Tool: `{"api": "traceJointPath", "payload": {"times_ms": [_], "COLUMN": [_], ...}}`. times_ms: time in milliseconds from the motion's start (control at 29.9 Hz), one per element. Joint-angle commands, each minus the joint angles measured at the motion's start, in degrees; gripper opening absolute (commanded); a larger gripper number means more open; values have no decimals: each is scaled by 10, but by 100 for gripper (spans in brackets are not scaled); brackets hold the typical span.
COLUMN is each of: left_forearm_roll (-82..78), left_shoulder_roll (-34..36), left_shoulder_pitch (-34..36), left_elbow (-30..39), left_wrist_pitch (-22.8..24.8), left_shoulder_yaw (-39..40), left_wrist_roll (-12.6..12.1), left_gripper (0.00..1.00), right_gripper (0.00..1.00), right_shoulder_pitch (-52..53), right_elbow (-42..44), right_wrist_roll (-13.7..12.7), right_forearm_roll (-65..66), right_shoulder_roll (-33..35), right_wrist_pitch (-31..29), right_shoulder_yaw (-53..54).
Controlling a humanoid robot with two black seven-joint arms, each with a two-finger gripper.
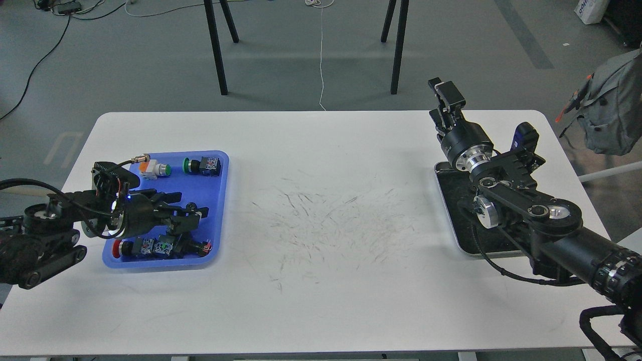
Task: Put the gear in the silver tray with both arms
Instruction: 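Lower the left gripper into the blue tray and grasp a black gear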
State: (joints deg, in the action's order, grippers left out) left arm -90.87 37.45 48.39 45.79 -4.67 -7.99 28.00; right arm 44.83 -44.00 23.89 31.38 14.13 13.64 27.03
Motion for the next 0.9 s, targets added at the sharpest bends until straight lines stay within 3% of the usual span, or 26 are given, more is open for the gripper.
{"api": "traceJointPath", "payload": {"times_ms": [0, 368, 468, 869], "left_forearm_roll": [1, -1, -1, -17], "left_shoulder_roll": [1, -24, -33, -34], "left_shoulder_pitch": [0, -1, -8, -8], "left_elbow": [-2, -38, -44, -49], "left_wrist_pitch": [-2, -17, -25, -57], "left_shoulder_yaw": [0, 0, -3, -33], "left_wrist_roll": [0, 0, 0, 0], "left_gripper": [88, 85, 84, 77], "right_gripper": [88, 89, 89, 89], "right_shoulder_pitch": [-17, -37, -41, -41], "right_elbow": [-9, -20, -33, -35], "right_wrist_roll": [0, 11, 21, 21], "right_forearm_roll": [0, -1, -1, 0], "right_shoulder_roll": [-2, -2, -2, -2], "right_wrist_pitch": [-1, -9, -9, -8], "right_shoulder_yaw": [35, 115, 117, 112]}}
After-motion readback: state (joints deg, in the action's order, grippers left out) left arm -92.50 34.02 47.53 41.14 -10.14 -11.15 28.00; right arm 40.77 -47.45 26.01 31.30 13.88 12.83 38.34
